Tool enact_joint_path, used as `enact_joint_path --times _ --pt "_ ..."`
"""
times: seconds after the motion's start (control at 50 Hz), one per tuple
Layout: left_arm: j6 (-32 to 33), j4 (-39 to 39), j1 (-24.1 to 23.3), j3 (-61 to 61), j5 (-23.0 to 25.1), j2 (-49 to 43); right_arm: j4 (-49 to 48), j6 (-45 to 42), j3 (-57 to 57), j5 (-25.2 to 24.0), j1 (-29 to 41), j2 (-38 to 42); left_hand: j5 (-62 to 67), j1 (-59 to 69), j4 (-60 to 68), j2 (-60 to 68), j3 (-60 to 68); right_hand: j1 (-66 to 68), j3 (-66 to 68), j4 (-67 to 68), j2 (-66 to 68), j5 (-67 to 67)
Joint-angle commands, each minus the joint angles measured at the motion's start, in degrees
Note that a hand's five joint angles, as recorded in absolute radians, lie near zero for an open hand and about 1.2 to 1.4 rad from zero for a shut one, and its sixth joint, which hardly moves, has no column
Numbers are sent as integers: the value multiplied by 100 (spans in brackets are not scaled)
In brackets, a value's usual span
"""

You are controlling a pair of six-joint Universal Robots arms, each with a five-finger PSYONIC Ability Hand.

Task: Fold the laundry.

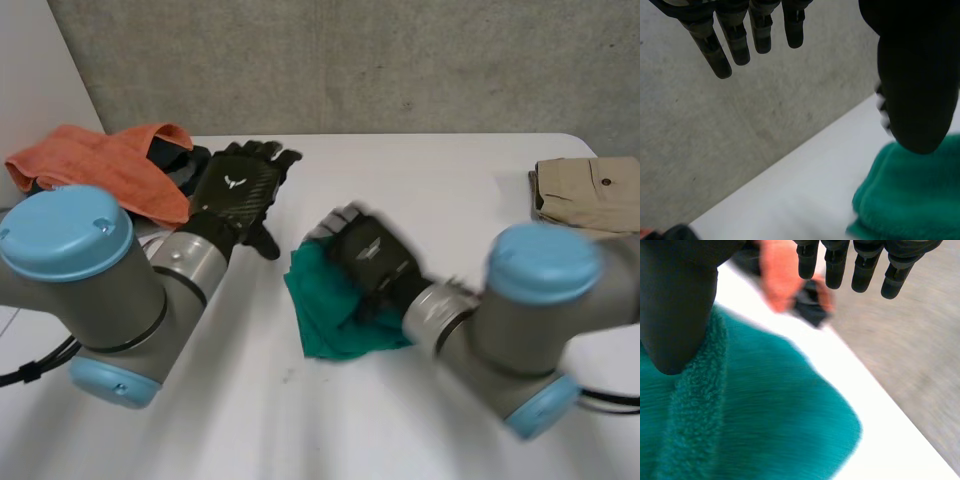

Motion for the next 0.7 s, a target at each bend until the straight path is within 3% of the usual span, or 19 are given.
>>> enact_joint_path --times 0.02,0.12,0.22,0.38,0.52,0.7 --pt "-265 -366 -592 897 -127 -512 1009 2144 -564 -36 -892 -357 -90 24 4 -26 -64 -264 -221 -215 -221 -254" --pt "-274 -1050 -1128 1775 -548 -1424 2083 2049 -1373 -45 -884 355 -90 24 4 -26 -64 -264 -221 -215 -221 -254" --pt "-282 -1597 -1295 2313 -1076 -2120 3068 1908 -2349 -80 -866 1172 -90 24 4 -26 -64 -264 -221 -215 -221 -254" --pt "-212 -1904 -1278 2331 -1376 -2543 3789 1497 -3044 -27 -831 2007 162 275 255 226 188 -264 -221 -215 -221 -254" --pt "-221 -2643 -857 2156 -1367 -2447 3685 548 -2975 604 -884 1781 617 731 711 681 643 -264 -221 -215 -221 -254" --pt "-256 -2450 -804 2024 -1121 -1445 2648 -148 -2185 975 -700 814 -174 -60 -80 -110 -148 -264 -221 -215 -221 -254"
